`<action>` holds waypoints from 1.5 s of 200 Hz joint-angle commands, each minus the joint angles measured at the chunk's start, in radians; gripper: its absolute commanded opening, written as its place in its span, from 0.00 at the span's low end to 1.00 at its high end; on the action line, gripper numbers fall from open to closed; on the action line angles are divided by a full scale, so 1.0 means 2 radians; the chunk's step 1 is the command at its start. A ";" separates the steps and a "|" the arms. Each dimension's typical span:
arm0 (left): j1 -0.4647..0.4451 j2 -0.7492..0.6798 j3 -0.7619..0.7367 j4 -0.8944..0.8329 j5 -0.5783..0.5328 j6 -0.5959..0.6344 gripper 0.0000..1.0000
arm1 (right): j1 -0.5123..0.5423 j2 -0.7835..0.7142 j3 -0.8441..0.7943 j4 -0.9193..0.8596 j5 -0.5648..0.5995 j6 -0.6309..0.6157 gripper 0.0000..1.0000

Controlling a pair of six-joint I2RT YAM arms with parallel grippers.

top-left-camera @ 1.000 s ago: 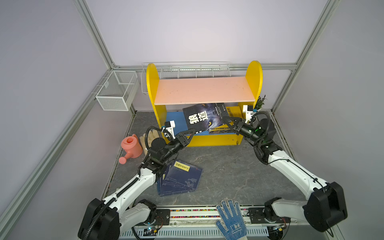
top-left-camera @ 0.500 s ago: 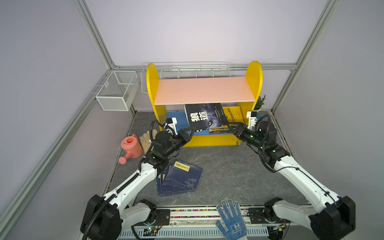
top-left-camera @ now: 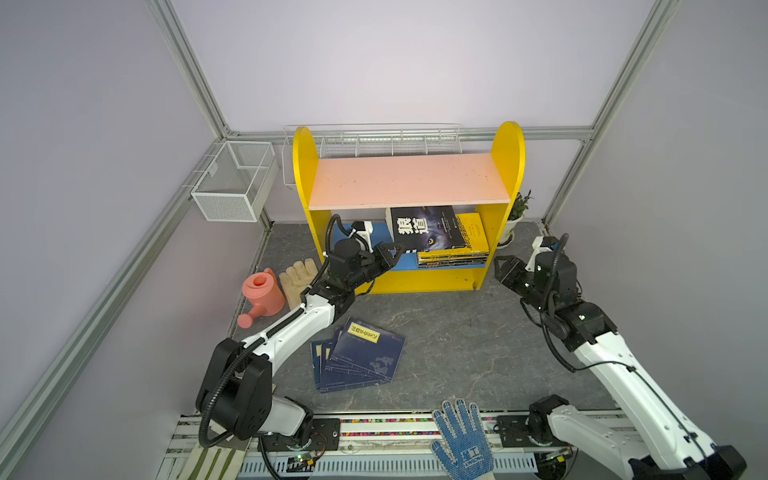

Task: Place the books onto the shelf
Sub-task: 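Press the dark book onto the stack with the left gripper while the right withdraws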

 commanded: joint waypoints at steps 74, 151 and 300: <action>-0.040 0.102 0.117 0.008 0.010 0.036 0.00 | -0.013 -0.003 -0.003 -0.023 -0.003 -0.006 0.55; -0.055 0.136 0.144 -0.014 0.014 0.038 0.00 | -0.018 0.000 -0.006 -0.023 -0.012 0.000 0.55; -0.065 0.142 0.206 -0.126 -0.013 0.063 0.77 | -0.019 0.003 -0.015 -0.013 -0.035 0.012 0.54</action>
